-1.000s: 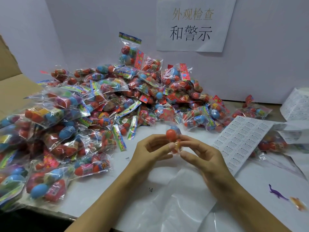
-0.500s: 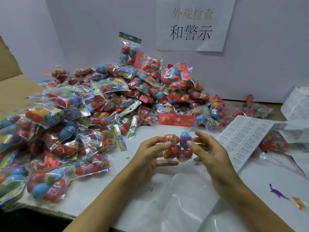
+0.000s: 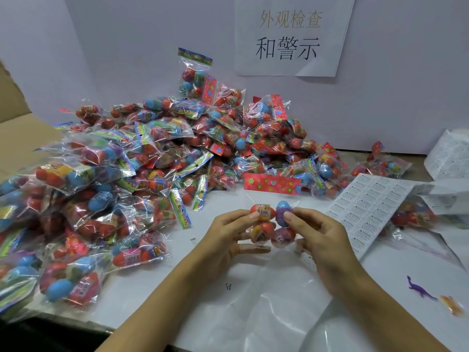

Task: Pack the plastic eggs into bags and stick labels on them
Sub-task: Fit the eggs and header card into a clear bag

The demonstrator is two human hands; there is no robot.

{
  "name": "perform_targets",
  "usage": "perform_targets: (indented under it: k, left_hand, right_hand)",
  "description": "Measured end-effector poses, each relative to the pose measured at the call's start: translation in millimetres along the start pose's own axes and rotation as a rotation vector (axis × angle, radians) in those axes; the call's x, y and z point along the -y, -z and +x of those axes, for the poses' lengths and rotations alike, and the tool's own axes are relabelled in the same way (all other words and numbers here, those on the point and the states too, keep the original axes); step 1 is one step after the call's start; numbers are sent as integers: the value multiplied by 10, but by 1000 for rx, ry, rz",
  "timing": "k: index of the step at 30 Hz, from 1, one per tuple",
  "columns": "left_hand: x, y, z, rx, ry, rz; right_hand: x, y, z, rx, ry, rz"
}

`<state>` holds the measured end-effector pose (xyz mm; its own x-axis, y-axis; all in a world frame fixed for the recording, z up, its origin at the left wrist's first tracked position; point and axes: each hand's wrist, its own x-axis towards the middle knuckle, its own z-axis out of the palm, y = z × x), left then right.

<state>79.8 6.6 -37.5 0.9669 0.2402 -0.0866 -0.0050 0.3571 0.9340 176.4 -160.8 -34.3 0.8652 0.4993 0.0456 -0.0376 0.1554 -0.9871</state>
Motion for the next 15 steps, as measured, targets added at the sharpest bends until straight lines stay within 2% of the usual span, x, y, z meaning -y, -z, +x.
perform_targets:
  k: [3,7,12,15]
  left_hand:
    - [5,-13,-27,31,-1,111]
    - [43,-18,-24,-16,11,187]
    - [45,-6,-8,-70,-71,152]
    - [21,-8,-8,-88,-83,144]
  right_hand:
    - [25,12,-9,-15,20,-1]
    - [42,23,-22,19,29,-12]
    - [26,-13,-33,158,-41,-143]
    - [3,7,-22,158,-6,-146]
